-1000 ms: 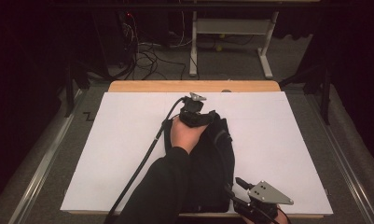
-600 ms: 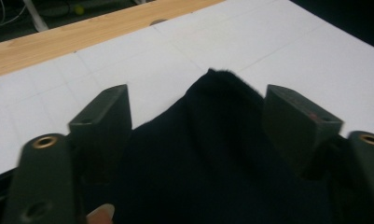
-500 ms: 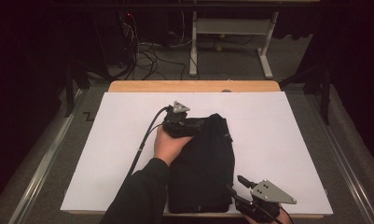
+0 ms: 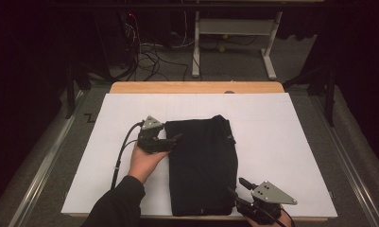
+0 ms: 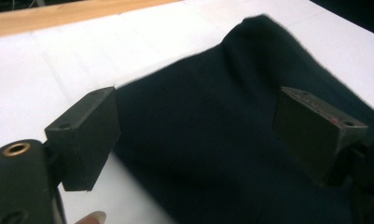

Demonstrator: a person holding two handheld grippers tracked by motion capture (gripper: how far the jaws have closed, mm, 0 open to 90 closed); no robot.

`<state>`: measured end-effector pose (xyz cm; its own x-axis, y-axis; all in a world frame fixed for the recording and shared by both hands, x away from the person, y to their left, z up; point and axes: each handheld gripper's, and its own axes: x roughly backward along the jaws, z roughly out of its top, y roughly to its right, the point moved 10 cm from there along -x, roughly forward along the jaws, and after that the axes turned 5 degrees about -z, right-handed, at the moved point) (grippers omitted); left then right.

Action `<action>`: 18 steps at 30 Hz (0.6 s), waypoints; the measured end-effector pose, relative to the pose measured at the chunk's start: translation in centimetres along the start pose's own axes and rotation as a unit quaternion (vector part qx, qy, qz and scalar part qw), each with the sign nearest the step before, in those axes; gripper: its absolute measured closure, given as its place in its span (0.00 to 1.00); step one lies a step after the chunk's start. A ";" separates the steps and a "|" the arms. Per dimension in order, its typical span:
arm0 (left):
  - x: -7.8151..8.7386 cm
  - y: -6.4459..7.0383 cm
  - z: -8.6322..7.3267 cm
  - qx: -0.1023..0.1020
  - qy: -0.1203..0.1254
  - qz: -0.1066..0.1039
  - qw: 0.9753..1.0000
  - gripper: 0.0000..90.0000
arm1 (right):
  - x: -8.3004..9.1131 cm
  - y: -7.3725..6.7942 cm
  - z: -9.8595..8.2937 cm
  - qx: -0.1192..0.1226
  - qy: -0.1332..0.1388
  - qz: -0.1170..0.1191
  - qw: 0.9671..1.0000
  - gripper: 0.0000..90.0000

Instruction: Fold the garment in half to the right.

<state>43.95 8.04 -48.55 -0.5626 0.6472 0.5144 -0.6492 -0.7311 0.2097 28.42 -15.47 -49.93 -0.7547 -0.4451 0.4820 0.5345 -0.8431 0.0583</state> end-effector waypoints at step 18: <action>7.9 -3.7 -8.5 0.015 0.012 0.017 1.000 0.10 | -0.4 0.7 -0.4 -0.007 -0.004 -0.013 1.000 0.55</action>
<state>37.53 17.67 -52.29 -0.5960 0.6273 0.5014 -0.6143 -0.7582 0.2184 28.96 -16.00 -50.39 -0.7645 -0.4208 0.4883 0.5101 -0.8581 0.0591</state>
